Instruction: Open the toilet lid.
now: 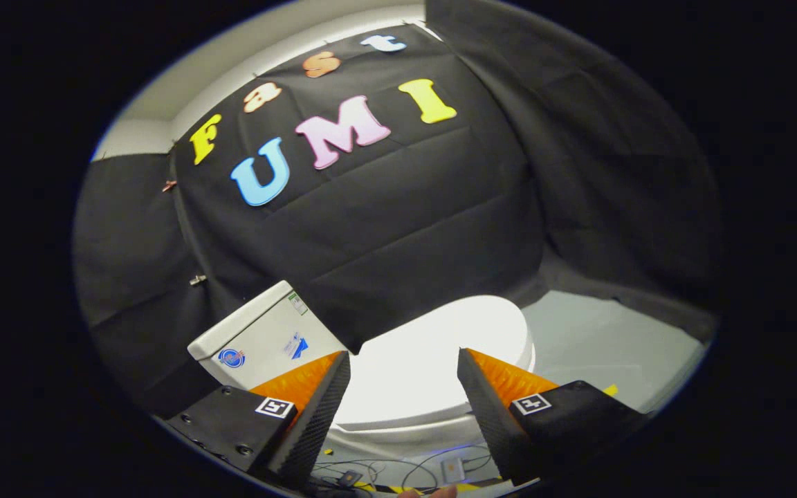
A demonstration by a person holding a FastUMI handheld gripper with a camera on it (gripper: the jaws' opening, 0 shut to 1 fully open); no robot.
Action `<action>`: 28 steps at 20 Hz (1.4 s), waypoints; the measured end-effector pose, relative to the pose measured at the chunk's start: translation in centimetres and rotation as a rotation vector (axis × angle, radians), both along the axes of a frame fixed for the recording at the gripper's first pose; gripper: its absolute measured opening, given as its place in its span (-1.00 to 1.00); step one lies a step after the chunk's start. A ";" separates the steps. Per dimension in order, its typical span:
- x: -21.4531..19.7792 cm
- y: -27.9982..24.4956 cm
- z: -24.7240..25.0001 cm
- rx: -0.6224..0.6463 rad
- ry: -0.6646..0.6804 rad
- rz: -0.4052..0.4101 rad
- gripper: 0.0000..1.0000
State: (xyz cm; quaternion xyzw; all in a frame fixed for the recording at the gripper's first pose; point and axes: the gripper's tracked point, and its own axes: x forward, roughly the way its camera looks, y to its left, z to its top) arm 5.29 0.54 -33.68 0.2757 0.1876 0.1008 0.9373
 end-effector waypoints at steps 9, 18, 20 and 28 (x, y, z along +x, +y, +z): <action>1.1 -5.1 -13.2 0.260 0.288 -0.055 0.97; 1.3 -5.1 -21.8 0.455 0.545 -0.009 0.92; 2.5 -4.7 -21.9 0.483 0.558 -0.006 0.87; 2.7 -1.1 -24.1 0.538 0.722 0.050 -0.51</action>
